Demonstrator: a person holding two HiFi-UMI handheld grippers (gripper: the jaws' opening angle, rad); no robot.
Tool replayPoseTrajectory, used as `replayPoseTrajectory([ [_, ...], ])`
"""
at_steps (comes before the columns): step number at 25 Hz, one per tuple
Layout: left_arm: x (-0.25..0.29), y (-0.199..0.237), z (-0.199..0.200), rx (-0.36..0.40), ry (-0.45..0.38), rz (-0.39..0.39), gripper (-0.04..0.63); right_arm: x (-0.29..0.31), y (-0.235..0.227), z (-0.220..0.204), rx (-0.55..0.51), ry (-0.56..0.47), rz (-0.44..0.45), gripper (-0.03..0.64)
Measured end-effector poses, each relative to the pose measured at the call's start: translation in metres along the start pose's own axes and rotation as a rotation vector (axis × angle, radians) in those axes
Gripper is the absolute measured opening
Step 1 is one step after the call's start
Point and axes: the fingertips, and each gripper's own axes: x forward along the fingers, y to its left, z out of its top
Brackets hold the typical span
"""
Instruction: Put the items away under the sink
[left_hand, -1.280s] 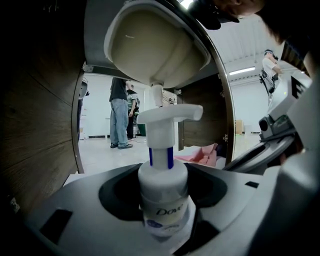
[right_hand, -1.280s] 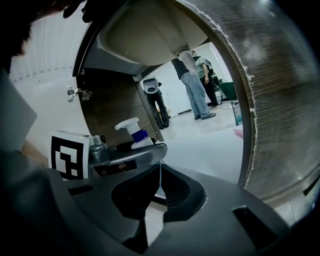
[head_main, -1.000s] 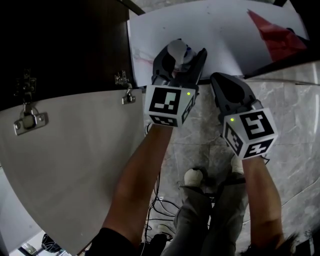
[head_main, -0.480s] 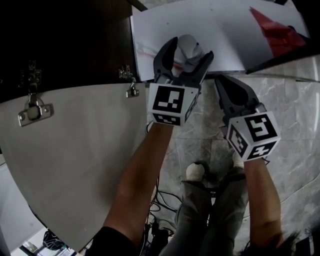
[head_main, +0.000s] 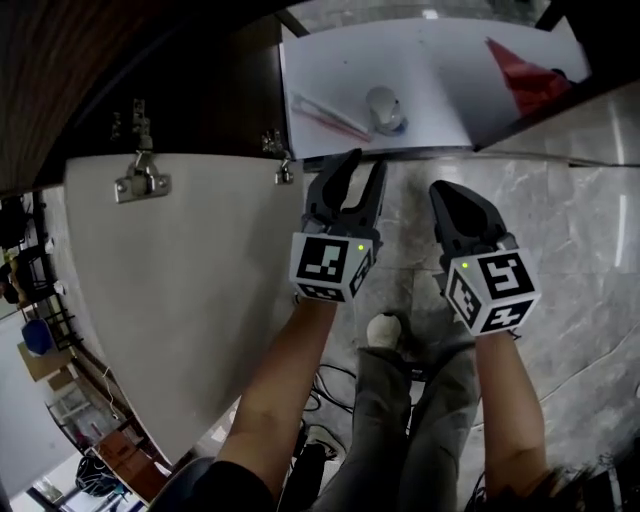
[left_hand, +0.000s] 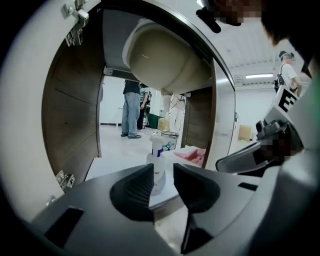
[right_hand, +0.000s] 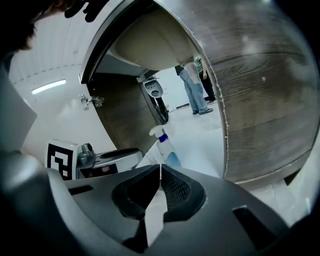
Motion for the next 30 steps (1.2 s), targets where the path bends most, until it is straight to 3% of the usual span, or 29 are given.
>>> replayPoseTrajectory([
  [3,-0.019,-0.012,0.013,-0.043,0.024,0.006,0.058,-0.019,0.006,0.007,0.029,0.02,-0.012,0.035],
  [6,-0.038,-0.026,0.032,-0.049,0.04,-0.011,0.03,-0.033,0.017,0.018,0.06,0.03,-0.018,0.035],
  [9,-0.058,-0.041,0.05,-0.032,0.061,-0.021,0.023,-0.048,0.031,0.032,0.056,0.047,-0.003,0.035],
  [15,-0.099,-0.068,0.096,-0.132,0.072,-0.012,0.012,-0.086,0.057,0.075,0.034,0.059,0.016,0.035],
  [21,-0.13,-0.093,0.154,-0.08,0.061,-0.012,0.01,-0.123,0.089,0.122,-0.007,0.043,0.039,0.035],
  [30,-0.189,-0.117,0.234,-0.105,0.024,-0.045,0.009,-0.182,0.148,0.182,-0.051,0.006,0.081,0.035],
])
